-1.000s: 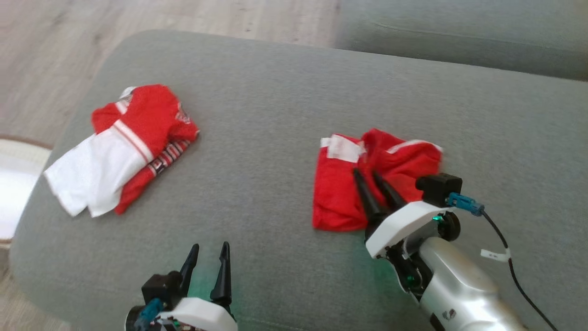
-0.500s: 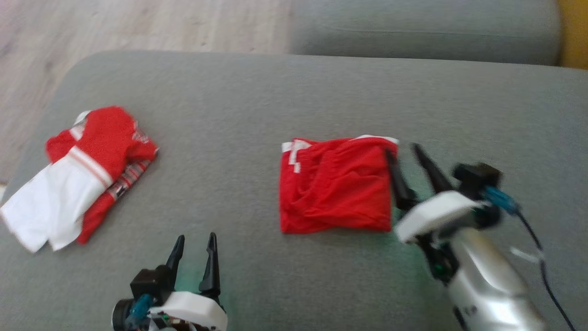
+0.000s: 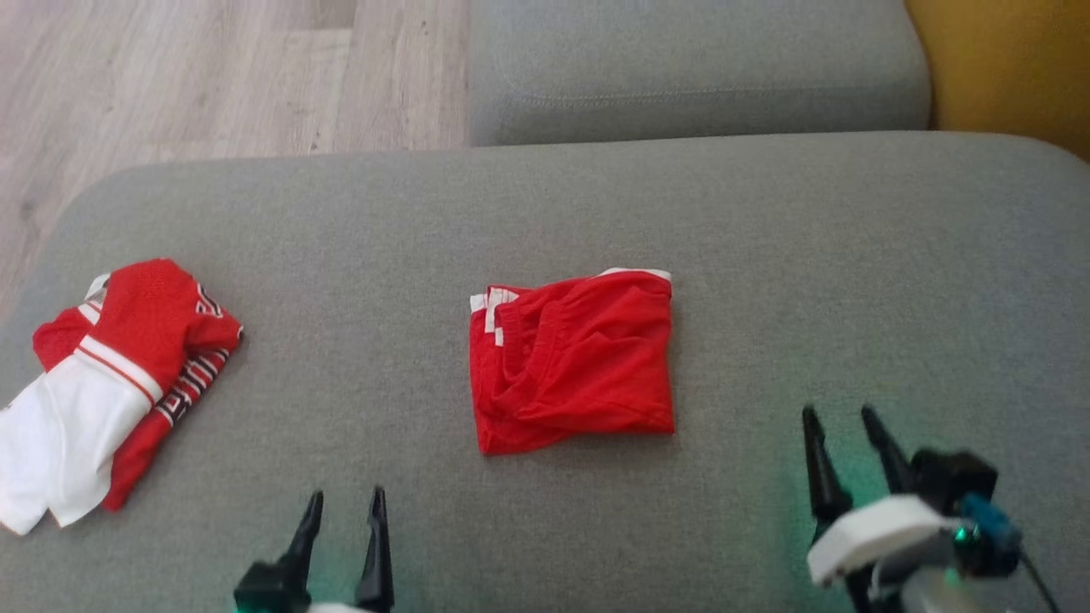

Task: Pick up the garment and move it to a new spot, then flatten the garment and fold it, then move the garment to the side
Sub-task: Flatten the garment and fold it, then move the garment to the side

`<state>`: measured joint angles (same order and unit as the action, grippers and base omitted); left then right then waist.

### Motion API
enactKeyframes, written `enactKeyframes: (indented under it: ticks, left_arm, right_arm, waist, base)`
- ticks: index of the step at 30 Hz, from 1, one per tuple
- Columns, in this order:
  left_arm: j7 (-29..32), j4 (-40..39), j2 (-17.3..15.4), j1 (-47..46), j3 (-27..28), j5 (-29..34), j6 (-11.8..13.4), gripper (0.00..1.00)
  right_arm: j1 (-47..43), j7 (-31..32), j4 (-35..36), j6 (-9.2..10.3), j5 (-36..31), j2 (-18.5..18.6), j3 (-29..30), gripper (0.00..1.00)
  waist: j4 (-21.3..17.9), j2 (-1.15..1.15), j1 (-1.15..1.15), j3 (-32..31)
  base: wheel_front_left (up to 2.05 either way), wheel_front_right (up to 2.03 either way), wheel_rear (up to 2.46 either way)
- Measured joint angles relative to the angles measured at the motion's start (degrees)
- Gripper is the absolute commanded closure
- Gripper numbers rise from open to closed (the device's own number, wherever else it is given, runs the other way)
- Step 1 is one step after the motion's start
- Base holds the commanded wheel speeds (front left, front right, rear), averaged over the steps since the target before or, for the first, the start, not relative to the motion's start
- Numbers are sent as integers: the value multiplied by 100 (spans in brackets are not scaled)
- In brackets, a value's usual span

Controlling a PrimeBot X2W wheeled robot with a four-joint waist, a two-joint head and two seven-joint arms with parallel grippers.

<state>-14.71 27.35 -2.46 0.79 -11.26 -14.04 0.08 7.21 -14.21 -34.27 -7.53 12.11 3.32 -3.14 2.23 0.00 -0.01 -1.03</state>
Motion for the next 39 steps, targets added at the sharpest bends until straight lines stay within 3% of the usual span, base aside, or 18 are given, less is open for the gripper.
enactKeyframes:
  ticks: [12,19,26,27,28,29,30,31,39]
  left_arm:
    - [0,-166,-3,185,-12,47,49,0]
    - [0,-149,-4,63,-209,-11,33,0]
    - [0,-58,-9,-55,-220,-77,-19,0]
    - [0,-55,-10,-54,-211,-77,-49,0]
    - [0,-55,-11,-53,-202,-77,-65,0]
    - [0,-55,-11,-53,-200,-77,-65,0]
    - [0,-55,-11,-53,-196,-77,-65,0]
    - [0,-55,-11,-52,-191,-77,-65,0]
    - [0,-75,-12,-47,-194,-79,-120,0]
  right_arm:
    - [-258,0,13,0,86,-57,-545,0]
    - [460,0,-580,0,455,-54,-1516,0]
    - [885,1,-1406,0,510,-51,-1673,1]
    - [884,1,-1468,0,524,-52,-1691,7]
    - [884,1,-1500,0,533,-52,-1709,22]
    - [886,1,-1512,0,548,-52,-1712,55]
    - [895,1,-1533,0,548,-52,-1717,71]
    - [906,1,-1559,0,553,-52,-1727,100]
    - [709,1,-1141,0,614,-43,-2062,100]
  waist:
    - [8,0,0,41]
    - [309,0,1,206]
    - [744,0,1,370]
    - [788,0,1,389]
    - [824,0,1,405]
    - [849,0,1,416]
    - [864,0,2,422]
    - [866,0,1,418]
    - [727,0,1,306]
  base:
    - [0,0,0]
    - [0,0,0]
    - [0,0,0]
    - [0,0,0]
    - [0,0,0]
    - [0,0,0]
    - [0,0,0]
    - [0,0,0]
    - [0,0,0]
